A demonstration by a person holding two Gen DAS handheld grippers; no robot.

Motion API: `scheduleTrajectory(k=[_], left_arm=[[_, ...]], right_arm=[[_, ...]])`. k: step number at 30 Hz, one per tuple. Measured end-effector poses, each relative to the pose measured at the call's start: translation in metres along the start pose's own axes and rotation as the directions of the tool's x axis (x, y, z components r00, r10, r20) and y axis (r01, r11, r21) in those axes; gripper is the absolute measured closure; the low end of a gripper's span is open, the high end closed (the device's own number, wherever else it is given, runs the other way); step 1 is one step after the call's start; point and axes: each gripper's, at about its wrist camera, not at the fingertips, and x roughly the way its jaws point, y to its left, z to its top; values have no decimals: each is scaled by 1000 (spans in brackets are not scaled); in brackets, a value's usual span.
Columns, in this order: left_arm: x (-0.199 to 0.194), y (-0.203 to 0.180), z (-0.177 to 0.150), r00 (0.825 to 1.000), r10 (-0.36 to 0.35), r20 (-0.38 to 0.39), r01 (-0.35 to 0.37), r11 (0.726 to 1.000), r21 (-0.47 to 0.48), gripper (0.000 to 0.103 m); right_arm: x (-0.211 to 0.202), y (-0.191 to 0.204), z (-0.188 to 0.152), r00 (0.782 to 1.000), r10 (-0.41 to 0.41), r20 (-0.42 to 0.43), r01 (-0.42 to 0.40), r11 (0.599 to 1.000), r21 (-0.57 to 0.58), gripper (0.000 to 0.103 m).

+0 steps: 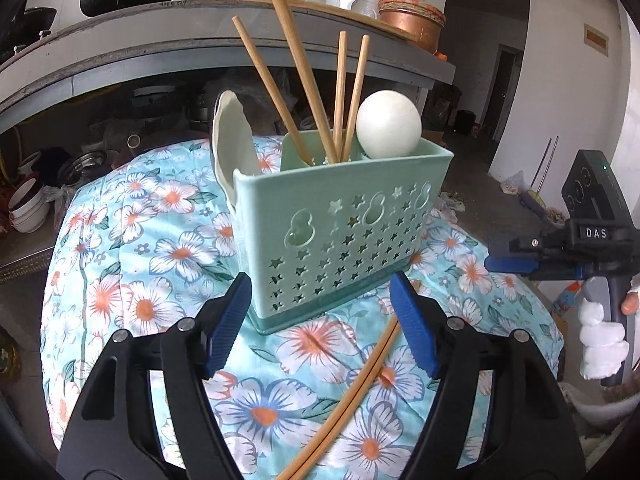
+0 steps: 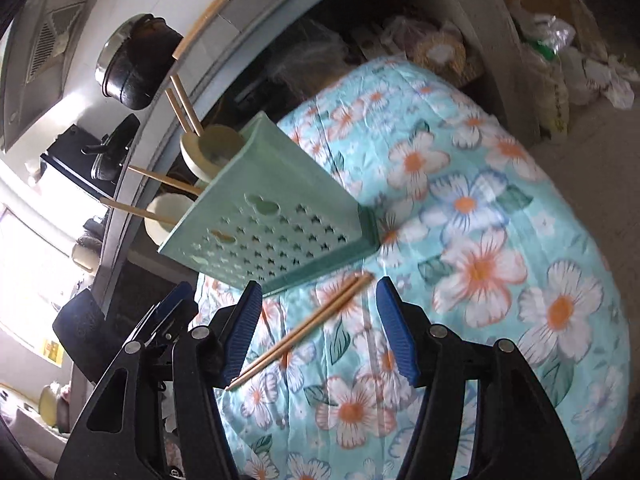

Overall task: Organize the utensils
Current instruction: 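Move both tools to the loose chopsticks and close the right tool on one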

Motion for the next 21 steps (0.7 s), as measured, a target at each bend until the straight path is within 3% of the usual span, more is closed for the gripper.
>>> scheduleTrajectory(k=[7,10,21], left_arm=[[22,10,-9,995,60,-85,-61,998,-18,35],[27,16,-12,991,74,-112,-78,996,-39,35],[31,26,-20,985,84,-151,-95,993,-70,35]], right_arm=[[41,-12,-20,990,51,-134,-39,996,86,45],[53,-15,-25,983,68,-169,-49,992,115,50],[79,-22,-16,983,77,-168,-44,981,190,71]])
